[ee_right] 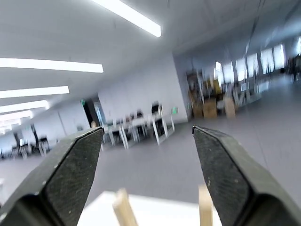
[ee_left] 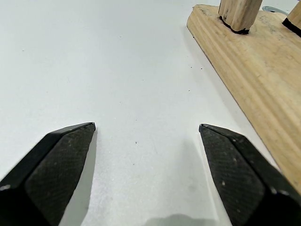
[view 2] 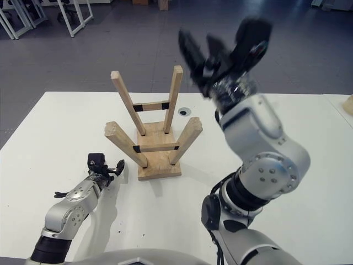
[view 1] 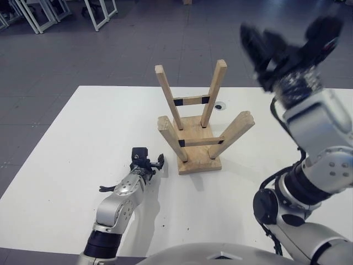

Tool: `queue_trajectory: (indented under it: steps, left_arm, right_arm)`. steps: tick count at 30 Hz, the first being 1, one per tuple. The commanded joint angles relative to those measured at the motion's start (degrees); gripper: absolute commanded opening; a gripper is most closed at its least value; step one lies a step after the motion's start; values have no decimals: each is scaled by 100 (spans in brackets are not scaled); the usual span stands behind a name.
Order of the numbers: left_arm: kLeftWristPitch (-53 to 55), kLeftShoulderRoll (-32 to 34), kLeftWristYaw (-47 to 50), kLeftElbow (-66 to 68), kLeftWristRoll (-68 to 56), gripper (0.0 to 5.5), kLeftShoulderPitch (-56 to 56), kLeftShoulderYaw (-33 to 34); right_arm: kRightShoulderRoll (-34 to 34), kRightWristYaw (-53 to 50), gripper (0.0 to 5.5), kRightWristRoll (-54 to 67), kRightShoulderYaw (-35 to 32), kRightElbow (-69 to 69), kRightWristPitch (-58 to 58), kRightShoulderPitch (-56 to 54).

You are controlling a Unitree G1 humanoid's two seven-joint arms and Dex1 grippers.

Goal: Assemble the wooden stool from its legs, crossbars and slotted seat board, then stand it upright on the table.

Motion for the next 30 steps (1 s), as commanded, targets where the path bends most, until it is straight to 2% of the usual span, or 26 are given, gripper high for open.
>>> queue_trajectory:
  steps: [1,2,4,6,10,16,18,20,21,23,25,30]
  left_arm:
    - [106,-108,-220,103,242,413,174,122]
    - [118,-140,-255,107,286,413,176,134]
    - [157,-206,-328,134,373,413,118,160]
    - [191,-252,-388,161,436,413,46,179]
    - [198,-386,-430,138,552,413,135,248]
    - [153,-544,-578,238,789,413,257,299]
    - [144,-555,-650,268,848,413,284,356]
    - [145,-574,-697,289,904,413,279,424]
    - [145,-586,-712,296,928,413,274,452]
    - [35,-649,-696,227,962,413,312,585]
    - [-229,-747,-656,136,955,413,308,820]
    - [-1059,-1078,-140,121,1200,413,394,1617]
  right_arm:
    - [-120,-80,346,191,198,-57,102,387]
    - [-131,-26,346,224,500,-87,418,1087]
    - [-549,286,346,-56,1584,-77,588,2818]
    - [-806,412,346,-375,2244,-70,390,3724]
    - [-521,317,346,-333,2141,-96,-75,3212]
    - [-69,-399,346,826,980,17,-293,1448]
    - [-575,-439,346,904,412,372,-389,1024]
    - [-1341,-18,346,532,234,799,-518,1196]
    - [-1622,197,346,344,277,948,-597,1363]
    - [-2385,888,346,-464,1020,1192,-989,2181]
    - [-2731,1345,346,-985,1627,1270,-1325,2869]
    - [-2689,1741,346,-1450,2420,980,-1539,3384]
